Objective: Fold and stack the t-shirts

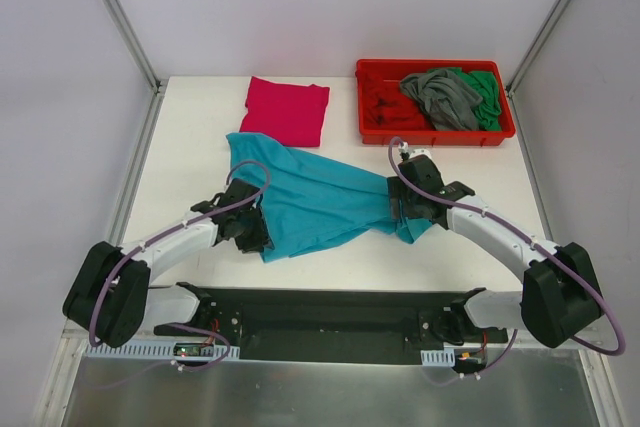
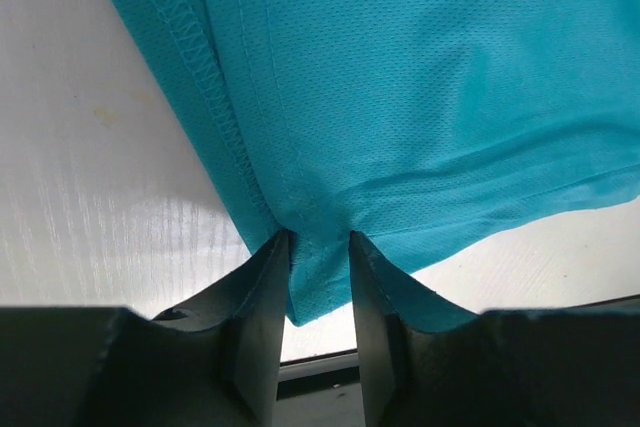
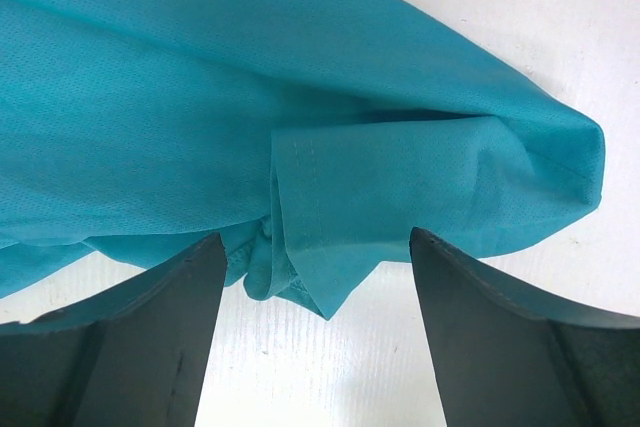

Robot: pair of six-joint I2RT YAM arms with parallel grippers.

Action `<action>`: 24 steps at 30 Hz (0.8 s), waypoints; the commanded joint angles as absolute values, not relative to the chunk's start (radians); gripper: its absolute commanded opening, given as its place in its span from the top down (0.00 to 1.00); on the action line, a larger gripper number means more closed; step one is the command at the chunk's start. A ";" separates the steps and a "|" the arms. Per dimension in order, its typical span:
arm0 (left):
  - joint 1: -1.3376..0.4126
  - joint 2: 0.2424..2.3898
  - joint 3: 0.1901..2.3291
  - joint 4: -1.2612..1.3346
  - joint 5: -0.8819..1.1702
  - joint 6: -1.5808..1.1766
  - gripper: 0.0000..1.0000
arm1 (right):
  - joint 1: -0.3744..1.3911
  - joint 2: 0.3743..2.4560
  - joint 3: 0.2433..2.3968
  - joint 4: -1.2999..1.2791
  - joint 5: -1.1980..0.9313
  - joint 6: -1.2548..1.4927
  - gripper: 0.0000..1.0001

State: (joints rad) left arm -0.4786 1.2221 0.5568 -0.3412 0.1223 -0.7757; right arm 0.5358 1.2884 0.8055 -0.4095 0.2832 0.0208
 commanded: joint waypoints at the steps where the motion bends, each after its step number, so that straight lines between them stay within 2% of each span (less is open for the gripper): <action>1: -0.486 1.247 0.564 -0.337 0.107 -0.793 0.82 | 0.540 1.278 0.822 -0.407 0.292 0.015 0.23; 3: -0.488 1.249 0.575 -0.337 0.101 -0.798 1.00 | 0.541 1.284 0.825 -0.408 0.279 0.015 0.24; 12: -0.489 1.158 0.597 -0.337 0.091 -0.772 1.00 | 0.583 1.308 0.853 -0.419 0.285 0.008 0.25; 15: -0.489 1.105 0.600 -0.339 0.065 -0.758 1.00 | 0.617 1.339 0.879 -0.455 0.363 0.008 0.25; 24: -0.488 1.028 0.630 -0.370 -0.049 -0.727 1.00 | 0.621 1.410 0.888 -0.584 0.644 0.158 0.38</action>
State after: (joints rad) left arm -0.4789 1.0607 0.5900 -0.3443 0.0250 -0.7586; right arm 0.6220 1.3991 0.8646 -0.4950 0.4603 0.0525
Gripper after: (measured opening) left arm 0.007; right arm 0.653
